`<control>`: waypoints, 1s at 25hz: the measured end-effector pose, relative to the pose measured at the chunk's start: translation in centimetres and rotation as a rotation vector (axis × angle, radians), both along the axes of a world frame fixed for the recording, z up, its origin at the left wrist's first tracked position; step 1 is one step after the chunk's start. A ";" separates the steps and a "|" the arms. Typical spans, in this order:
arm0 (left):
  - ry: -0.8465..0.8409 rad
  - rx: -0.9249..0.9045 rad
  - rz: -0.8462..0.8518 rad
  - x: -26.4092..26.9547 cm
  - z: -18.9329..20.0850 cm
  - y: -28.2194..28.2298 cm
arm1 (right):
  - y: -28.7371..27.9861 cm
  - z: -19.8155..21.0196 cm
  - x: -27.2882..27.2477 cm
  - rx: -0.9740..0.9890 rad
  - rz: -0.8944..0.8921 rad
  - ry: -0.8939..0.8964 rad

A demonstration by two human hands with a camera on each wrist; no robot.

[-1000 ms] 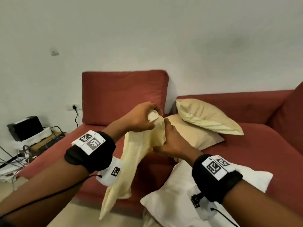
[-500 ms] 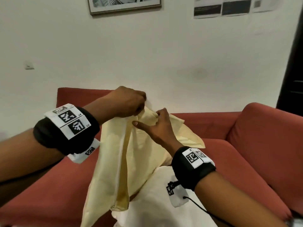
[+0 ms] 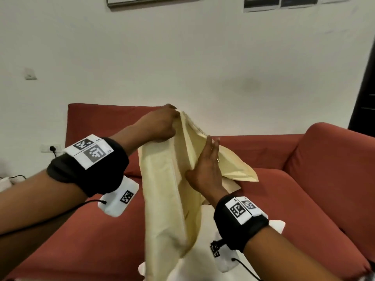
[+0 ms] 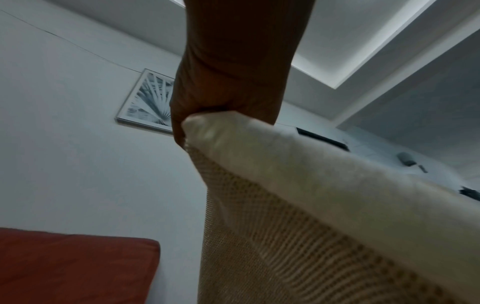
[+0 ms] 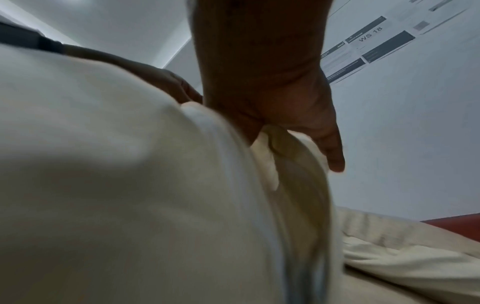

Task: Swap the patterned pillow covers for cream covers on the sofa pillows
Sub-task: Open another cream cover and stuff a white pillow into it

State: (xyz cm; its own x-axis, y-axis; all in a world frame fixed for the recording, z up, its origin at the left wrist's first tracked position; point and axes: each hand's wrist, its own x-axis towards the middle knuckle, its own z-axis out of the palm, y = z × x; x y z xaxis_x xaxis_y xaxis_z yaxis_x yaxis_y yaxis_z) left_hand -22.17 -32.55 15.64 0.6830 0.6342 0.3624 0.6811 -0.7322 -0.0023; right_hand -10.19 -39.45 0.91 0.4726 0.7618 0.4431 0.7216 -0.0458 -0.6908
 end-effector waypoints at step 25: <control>0.040 -0.777 0.596 -12.9 -31.5 8.0 | 15.4 -15.9 6.7 -0.819 0.232 0.480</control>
